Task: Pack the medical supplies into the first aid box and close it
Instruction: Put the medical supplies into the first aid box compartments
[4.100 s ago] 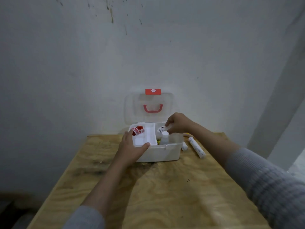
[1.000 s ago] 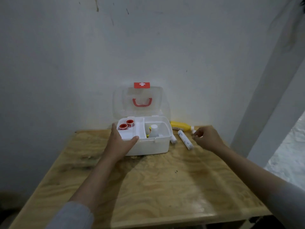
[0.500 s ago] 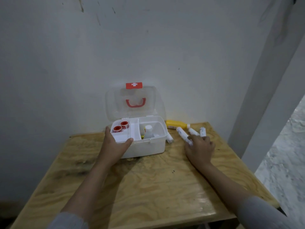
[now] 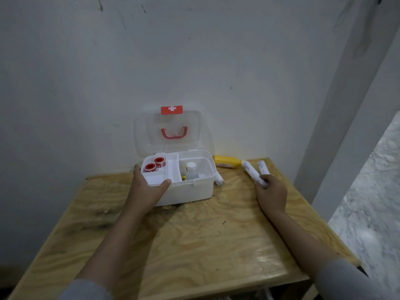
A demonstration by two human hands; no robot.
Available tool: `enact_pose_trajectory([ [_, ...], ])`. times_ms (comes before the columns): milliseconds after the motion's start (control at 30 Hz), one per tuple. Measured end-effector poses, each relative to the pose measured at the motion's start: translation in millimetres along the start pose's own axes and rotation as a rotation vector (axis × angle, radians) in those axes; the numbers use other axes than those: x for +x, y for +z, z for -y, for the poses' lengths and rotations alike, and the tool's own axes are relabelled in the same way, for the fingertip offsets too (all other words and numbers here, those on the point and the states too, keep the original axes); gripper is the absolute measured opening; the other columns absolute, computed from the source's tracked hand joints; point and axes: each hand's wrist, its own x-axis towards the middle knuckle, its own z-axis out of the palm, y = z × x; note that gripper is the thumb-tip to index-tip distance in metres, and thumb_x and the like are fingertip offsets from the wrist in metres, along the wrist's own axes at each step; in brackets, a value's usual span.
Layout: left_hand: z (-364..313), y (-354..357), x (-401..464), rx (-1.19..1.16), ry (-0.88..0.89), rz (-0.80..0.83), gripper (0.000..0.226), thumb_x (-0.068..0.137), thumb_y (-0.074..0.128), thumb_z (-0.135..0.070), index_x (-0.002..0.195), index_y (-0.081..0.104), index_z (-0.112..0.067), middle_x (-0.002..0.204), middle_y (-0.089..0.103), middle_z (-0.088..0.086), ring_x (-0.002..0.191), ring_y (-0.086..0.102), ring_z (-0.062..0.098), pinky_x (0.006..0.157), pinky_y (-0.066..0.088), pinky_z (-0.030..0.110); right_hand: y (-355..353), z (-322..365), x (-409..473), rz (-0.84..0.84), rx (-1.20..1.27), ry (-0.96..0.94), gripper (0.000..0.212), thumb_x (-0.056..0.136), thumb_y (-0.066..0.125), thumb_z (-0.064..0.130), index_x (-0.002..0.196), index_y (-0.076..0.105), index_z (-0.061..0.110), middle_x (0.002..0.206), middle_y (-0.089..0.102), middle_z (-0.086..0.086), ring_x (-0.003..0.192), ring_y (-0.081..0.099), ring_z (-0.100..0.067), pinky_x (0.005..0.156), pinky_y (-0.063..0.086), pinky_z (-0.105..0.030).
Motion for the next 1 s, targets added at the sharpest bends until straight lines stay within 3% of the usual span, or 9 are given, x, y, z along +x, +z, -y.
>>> enact_pose_trajectory([
  [167,0.9,-0.8,0.6,-0.010,0.006,0.004,0.103,0.075,0.076,-0.039,0.149,0.007,-0.023,0.152,0.029,0.004,0.133,0.038,0.028,0.101,0.040,0.042,-12.3,19.2,-7.8,-0.108,0.190,-0.149,0.023,0.079,0.070,0.011,0.102,0.069,0.007,0.101,0.071,-0.009,0.093,0.064,-0.020,0.080,0.042,-0.021],
  [333,2.3,-2.3,0.8,-0.023,-0.005,0.016,0.107,0.073,0.076,-0.042,0.150,0.003,-0.022,0.153,0.029,0.004,0.134,0.038,0.027,0.102,0.040,0.041,-21.4,66.3,1.5,-0.088,0.279,-0.440,0.019,0.076,0.075,0.010,0.094,0.070,0.008,0.091,0.069,0.001,0.076,0.056,0.000,0.069,0.042,-0.008],
  [433,0.7,-2.6,-1.0,-0.023,0.003,0.011,0.106,0.074,0.076,-0.040,0.150,0.004,-0.022,0.153,0.028,0.004,0.134,0.037,0.027,0.102,0.040,0.040,-23.1,98.1,8.5,-0.039,0.312,-0.552,0.016,0.075,0.075,0.009,0.091,0.070,0.008,0.084,0.067,0.000,0.070,0.053,0.006,0.063,0.038,-0.008],
  [533,-1.1,-2.6,-2.7,-0.020,0.018,0.011,0.102,0.075,0.076,-0.038,0.149,0.008,-0.023,0.153,0.028,0.004,0.134,0.038,0.027,0.101,0.041,0.040,-22.1,121.2,20.2,0.132,0.223,-0.659,0.016,0.073,0.075,0.012,0.089,0.071,0.010,0.080,0.066,-0.001,0.069,0.054,0.002,0.063,0.041,-0.011],
  [600,-0.8,-2.5,-2.5,-0.016,0.022,0.013,0.102,0.074,0.077,-0.039,0.149,0.008,-0.023,0.153,0.029,0.004,0.133,0.038,0.027,0.101,0.042,0.041,-20.5,132.1,29.7,0.313,0.077,-0.664,0.019,0.073,0.075,0.014,0.091,0.072,0.011,0.085,0.069,-0.006,0.074,0.059,-0.009,0.066,0.048,-0.023],
  [667,-0.2,-2.6,-1.8,-0.011,0.019,0.011,0.103,0.074,0.077,-0.040,0.149,0.008,-0.023,0.153,0.029,0.004,0.133,0.039,0.027,0.100,0.043,0.042,-17.0,141.2,37.9,0.468,-0.094,-0.645,0.022,0.074,0.072,0.017,0.095,0.073,0.011,0.091,0.069,-0.008,0.081,0.062,-0.018,0.070,0.047,-0.025],
  [833,3.1,-1.9,0.2,-0.006,0.005,0.013,0.105,0.071,0.077,-0.045,0.148,0.008,-0.027,0.151,0.031,0.003,0.131,0.041,0.026,0.098,0.045,0.042,3.2,161.3,52.6,0.734,-0.322,-0.651,0.023,0.078,0.065,0.015,0.100,0.073,0.016,0.105,0.068,-0.004,0.085,0.053,-0.012,0.072,0.040,-0.021],
  [1000,5.0,-2.0,1.9,-0.005,0.013,0.003,0.103,0.069,0.077,-0.047,0.146,0.012,-0.028,0.149,0.034,0.001,0.130,0.042,0.024,0.099,0.046,0.042,21.1,177.5,58.0,0.915,-0.443,-0.647,0.026,0.075,0.073,0.021,0.101,0.073,0.020,0.101,0.066,0.000,0.085,0.053,-0.013,0.070,0.040,-0.023],
])
